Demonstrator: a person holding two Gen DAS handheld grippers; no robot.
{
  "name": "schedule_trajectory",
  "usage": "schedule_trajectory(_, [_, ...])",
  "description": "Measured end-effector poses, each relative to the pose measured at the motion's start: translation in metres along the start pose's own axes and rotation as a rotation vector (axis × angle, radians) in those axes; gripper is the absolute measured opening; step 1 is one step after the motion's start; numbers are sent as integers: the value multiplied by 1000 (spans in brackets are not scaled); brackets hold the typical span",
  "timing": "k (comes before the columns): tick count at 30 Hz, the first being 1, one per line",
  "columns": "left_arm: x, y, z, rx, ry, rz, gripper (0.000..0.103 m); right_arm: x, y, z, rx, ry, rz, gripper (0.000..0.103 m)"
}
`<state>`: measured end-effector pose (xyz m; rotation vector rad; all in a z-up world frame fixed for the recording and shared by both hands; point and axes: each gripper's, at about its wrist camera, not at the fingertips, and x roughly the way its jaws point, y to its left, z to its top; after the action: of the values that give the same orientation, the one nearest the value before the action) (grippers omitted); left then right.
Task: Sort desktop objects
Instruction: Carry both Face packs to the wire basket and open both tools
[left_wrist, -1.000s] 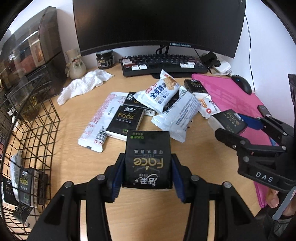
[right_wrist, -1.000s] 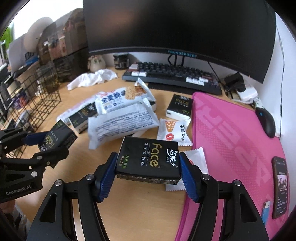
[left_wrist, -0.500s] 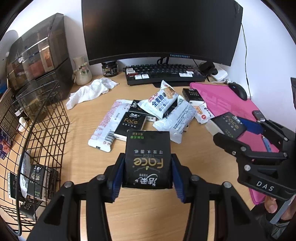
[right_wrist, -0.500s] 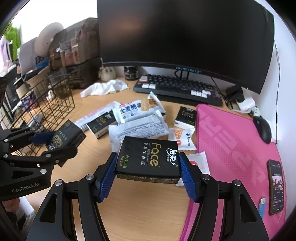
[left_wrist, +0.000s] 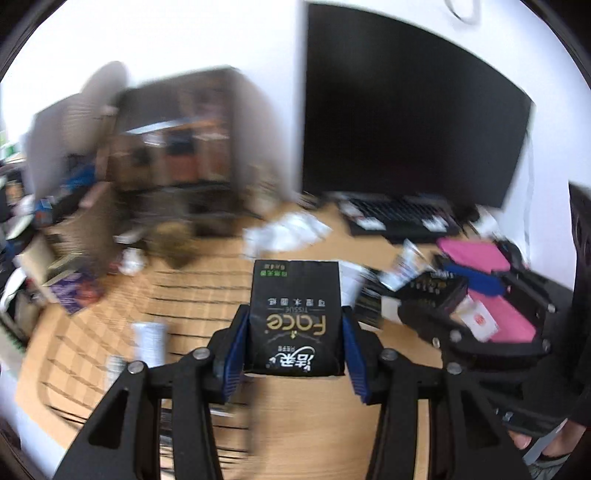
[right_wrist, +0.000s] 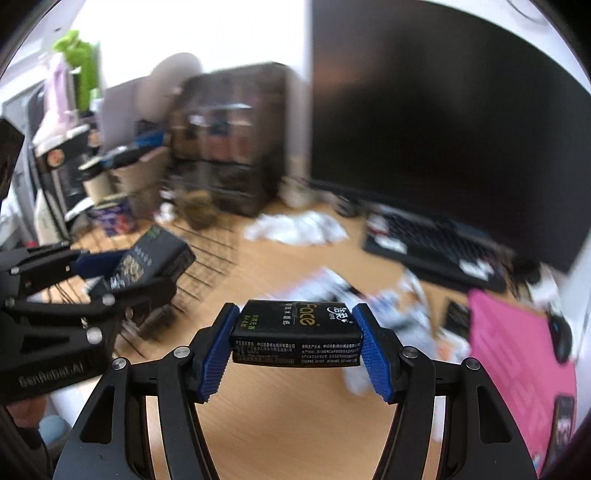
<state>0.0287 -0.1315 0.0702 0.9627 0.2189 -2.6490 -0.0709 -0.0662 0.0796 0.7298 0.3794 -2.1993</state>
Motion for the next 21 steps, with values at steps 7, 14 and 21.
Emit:
schedule_trajectory(7, [-19,88,-1,-118,-3,145,52,24,87,37,-95,-33,118,62])
schedule_trajectory(14, [1,128,-9,-182,52,153,52,51,132,44,-133,-6,163,62])
schedule_trajectory(21, [14,134,-12,-202,78,153,52,65,136,45,-127,10,167,62])
